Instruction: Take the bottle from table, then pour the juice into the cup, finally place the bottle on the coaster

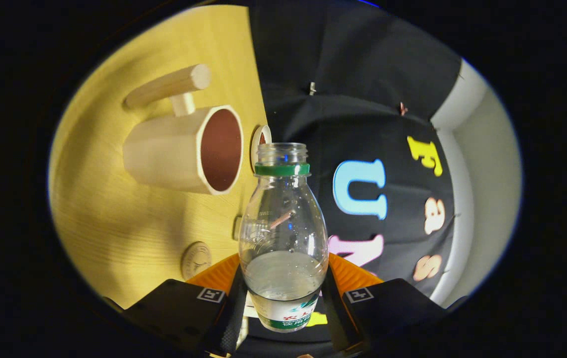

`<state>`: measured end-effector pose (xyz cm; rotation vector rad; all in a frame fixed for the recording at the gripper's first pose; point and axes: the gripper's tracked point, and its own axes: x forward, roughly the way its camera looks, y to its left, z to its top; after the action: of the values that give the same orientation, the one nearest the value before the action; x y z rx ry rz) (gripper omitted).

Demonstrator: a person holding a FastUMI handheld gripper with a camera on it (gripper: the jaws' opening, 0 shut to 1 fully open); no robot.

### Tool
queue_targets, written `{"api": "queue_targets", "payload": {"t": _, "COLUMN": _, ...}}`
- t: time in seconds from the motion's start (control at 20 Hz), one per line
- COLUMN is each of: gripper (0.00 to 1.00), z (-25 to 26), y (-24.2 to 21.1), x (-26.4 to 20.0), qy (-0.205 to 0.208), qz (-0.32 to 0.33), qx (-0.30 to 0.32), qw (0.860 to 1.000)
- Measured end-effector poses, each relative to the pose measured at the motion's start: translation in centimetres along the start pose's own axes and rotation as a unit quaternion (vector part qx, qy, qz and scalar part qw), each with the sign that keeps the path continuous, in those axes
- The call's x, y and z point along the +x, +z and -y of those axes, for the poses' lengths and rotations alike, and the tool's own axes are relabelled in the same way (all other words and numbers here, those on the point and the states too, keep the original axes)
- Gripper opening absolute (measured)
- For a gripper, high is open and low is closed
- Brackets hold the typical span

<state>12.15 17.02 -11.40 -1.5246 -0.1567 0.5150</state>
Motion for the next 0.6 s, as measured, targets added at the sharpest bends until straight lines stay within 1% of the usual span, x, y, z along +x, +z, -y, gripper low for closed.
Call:
{"api": "queue_targets", "payload": {"t": 0.1, "gripper": 0.72, "z": 0.7, "y": -0.8, "x": -0.4, "qy": 0.007, "qz": -0.014, "qx": 0.081, "qw": 0.997}}
{"api": "queue_targets", "payload": {"t": 0.15, "gripper": 0.72, "z": 1.0, "y": -0.9, "x": -0.5, "qy": 0.009, "qz": -0.017, "qx": 0.125, "qw": 0.992}}
{"api": "queue_targets", "payload": {"t": 0.2, "gripper": 0.72, "z": 1.0, "y": -1.0, "x": -0.6, "qy": 0.016, "qz": -0.017, "qx": 0.176, "qw": 0.984}}
{"api": "queue_targets", "payload": {"t": 0.25, "gripper": 0.72, "z": 1.1, "y": -1.2, "x": -0.6, "qy": 0.025, "qz": -0.016, "qx": 0.229, "qw": 0.973}}
{"api": "queue_targets", "payload": {"t": 0.4, "gripper": 0.72, "z": 1.3, "y": -2.2, "x": -0.5, "qy": 0.040, "qz": -0.012, "qx": 0.373, "qw": 0.927}}
{"api": "queue_targets", "payload": {"t": 0.55, "gripper": 0.74, "z": 0.4, "y": -2.6, "x": -0.7, "qy": 0.077, "qz": -0.022, "qx": 0.480, "qw": 0.874}}
{"api": "queue_targets", "payload": {"t": 0.6, "gripper": 0.74, "z": 0.8, "y": -2.6, "x": -0.6, "qy": 0.076, "qz": -0.019, "qx": 0.505, "qw": 0.859}}
